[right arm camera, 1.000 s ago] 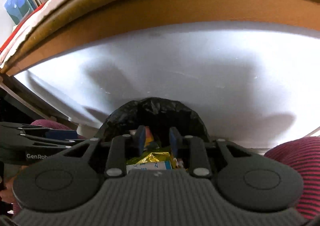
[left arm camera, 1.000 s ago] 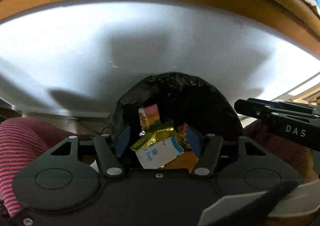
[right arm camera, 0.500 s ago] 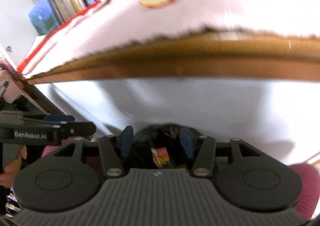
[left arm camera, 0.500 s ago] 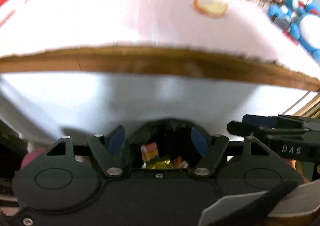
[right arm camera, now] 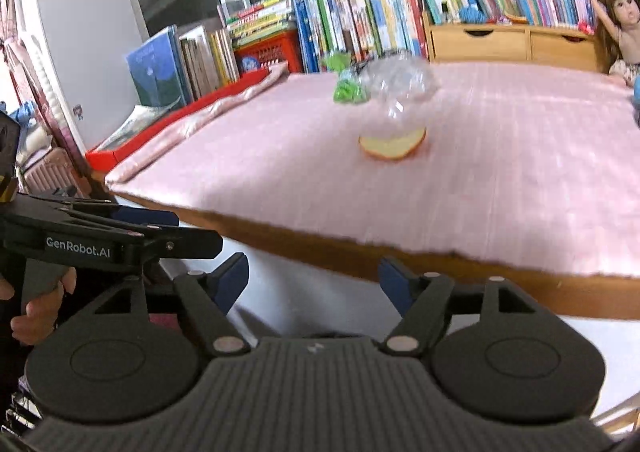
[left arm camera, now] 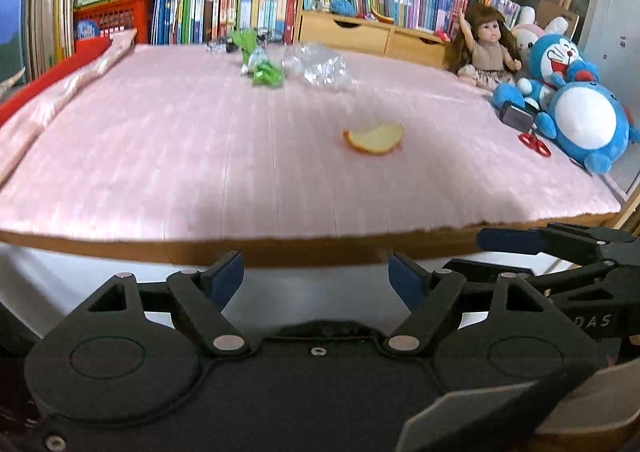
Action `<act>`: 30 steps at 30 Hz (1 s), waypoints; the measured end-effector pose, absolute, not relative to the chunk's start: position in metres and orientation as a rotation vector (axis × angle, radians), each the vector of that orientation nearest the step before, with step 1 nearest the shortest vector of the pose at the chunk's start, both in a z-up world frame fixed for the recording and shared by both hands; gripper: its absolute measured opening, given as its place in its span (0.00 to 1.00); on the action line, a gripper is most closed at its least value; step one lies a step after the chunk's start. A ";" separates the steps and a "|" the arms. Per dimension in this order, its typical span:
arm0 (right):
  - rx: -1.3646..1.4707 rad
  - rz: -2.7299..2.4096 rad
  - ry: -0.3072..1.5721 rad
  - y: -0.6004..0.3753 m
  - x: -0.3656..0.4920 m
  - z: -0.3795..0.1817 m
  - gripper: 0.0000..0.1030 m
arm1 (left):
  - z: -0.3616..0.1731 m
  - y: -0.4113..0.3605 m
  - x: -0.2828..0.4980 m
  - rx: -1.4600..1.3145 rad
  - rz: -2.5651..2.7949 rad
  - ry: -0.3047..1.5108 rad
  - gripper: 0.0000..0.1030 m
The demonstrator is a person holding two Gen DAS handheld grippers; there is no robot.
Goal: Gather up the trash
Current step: 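Move both open tools back over the bed toward the green wrapper, then grasp the green-and-white wrapper with the left tool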
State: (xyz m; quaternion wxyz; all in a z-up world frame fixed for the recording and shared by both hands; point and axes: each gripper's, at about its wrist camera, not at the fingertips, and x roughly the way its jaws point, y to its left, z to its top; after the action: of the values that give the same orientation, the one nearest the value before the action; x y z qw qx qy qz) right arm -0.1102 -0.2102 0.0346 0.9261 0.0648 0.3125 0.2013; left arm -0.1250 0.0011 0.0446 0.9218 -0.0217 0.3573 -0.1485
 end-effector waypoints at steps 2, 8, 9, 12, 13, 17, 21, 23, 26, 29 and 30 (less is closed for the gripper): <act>0.131 0.398 0.619 -0.213 -0.105 0.040 0.81 | 0.049 0.002 -0.120 -0.042 -0.297 0.714 0.76; 0.139 0.347 0.554 -0.225 -0.080 0.059 0.82 | 0.065 0.006 -0.085 -0.047 -0.257 0.657 0.78; 0.137 0.343 0.546 -0.226 -0.075 0.062 0.83 | 0.067 0.008 -0.078 -0.051 -0.252 0.651 0.79; 0.137 0.333 0.539 -0.230 -0.058 0.067 0.83 | 0.073 0.014 -0.057 -0.066 -0.233 0.632 0.79; 0.143 0.331 0.539 -0.231 -0.051 0.068 0.83 | 0.075 0.015 -0.049 -0.065 -0.230 0.626 0.79; 0.178 0.301 0.538 -0.239 -0.020 0.074 0.83 | 0.081 0.019 -0.013 -0.080 -0.210 0.609 0.79; 0.209 0.265 0.540 -0.247 0.013 0.078 0.83 | 0.085 0.023 0.031 -0.108 -0.184 0.614 0.79; 0.199 0.246 0.538 -0.249 0.029 0.081 0.83 | 0.085 0.025 0.051 -0.117 -0.174 0.613 0.79; 0.188 0.226 0.550 -0.249 0.052 0.081 0.83 | 0.084 0.027 0.084 -0.138 -0.156 0.625 0.79; 0.190 0.228 0.566 -0.245 0.073 0.076 0.83 | 0.080 0.027 0.112 -0.181 -0.158 0.639 0.80; 0.187 0.232 0.574 -0.243 0.081 0.074 0.83 | 0.076 0.026 0.120 -0.198 -0.153 0.642 0.81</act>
State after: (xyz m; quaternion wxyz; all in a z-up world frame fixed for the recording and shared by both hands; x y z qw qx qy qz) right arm 0.0806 -0.2430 0.0736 0.9482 0.0919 0.2820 0.1140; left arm 0.1204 0.0265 0.0764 0.9413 -0.0970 0.3145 -0.0749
